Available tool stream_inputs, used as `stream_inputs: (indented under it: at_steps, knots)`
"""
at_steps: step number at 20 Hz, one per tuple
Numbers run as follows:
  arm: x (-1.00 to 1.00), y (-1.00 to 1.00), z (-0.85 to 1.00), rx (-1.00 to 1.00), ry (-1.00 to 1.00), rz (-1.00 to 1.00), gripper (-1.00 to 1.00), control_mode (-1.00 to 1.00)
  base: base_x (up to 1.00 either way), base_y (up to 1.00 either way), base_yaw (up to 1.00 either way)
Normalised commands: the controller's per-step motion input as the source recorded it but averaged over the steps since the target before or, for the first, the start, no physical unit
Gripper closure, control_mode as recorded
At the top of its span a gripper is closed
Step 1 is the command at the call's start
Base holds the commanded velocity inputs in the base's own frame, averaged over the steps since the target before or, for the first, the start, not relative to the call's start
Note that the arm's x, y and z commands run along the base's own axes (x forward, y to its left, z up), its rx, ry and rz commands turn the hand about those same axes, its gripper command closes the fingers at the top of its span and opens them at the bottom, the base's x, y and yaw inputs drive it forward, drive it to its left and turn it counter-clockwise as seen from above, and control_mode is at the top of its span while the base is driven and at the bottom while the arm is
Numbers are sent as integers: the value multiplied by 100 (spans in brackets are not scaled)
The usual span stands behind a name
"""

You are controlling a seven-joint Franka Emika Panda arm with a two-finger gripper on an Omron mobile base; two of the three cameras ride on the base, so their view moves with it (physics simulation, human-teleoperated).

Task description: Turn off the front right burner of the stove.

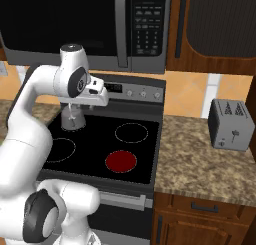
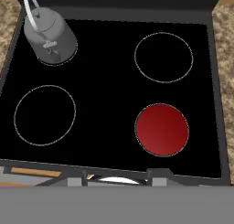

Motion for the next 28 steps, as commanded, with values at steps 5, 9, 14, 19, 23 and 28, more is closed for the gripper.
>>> stream_inputs:
  at_steps: [5, 9, 14, 19, 23, 28]
  knots:
    - [-27, -2, -1, 0, -20, 0, -100, -100, 0, 0, 0]
    - [-66, -13, -11, 0, -34, -1, -100, -100, 0, 0, 0]
    - [-80, -50, -22, 10, -35, -15, -100, -100, 0, 0, 0]
    - [-27, -87, -2, 22, -29, -21, -100, -100, 0, 0, 0]
    - [6, -91, 0, 23, -20, -19, -100, -100, 0, 0, 0]
    - [34, -69, 0, 25, -13, -12, -100, -100, 0, 0, 0]
